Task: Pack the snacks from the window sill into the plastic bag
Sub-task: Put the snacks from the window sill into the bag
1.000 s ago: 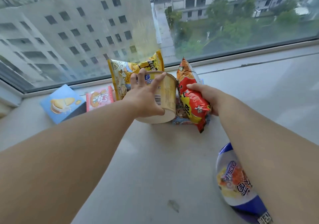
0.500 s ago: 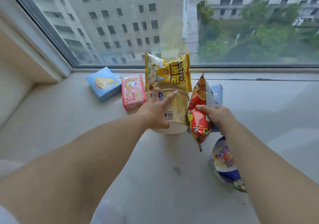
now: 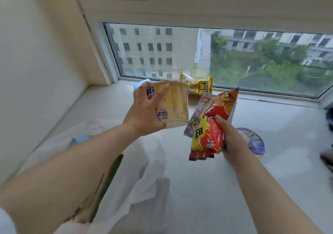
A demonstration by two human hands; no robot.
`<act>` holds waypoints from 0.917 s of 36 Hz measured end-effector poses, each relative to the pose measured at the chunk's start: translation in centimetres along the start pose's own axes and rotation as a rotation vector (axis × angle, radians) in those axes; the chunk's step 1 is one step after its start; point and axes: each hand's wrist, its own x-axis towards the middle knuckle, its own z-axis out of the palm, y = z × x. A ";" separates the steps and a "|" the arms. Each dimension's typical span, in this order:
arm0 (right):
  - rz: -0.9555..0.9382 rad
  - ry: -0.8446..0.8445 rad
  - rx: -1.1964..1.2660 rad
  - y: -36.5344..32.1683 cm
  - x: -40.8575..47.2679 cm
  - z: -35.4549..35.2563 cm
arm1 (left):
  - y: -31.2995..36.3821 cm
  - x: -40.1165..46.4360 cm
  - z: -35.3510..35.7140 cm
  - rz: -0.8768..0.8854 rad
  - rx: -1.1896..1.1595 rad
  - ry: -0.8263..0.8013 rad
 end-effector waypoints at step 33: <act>-0.143 0.221 -0.112 9.5 -14.1 24.2 | -20.6 -17.7 -10.0 -0.375 -0.224 -0.452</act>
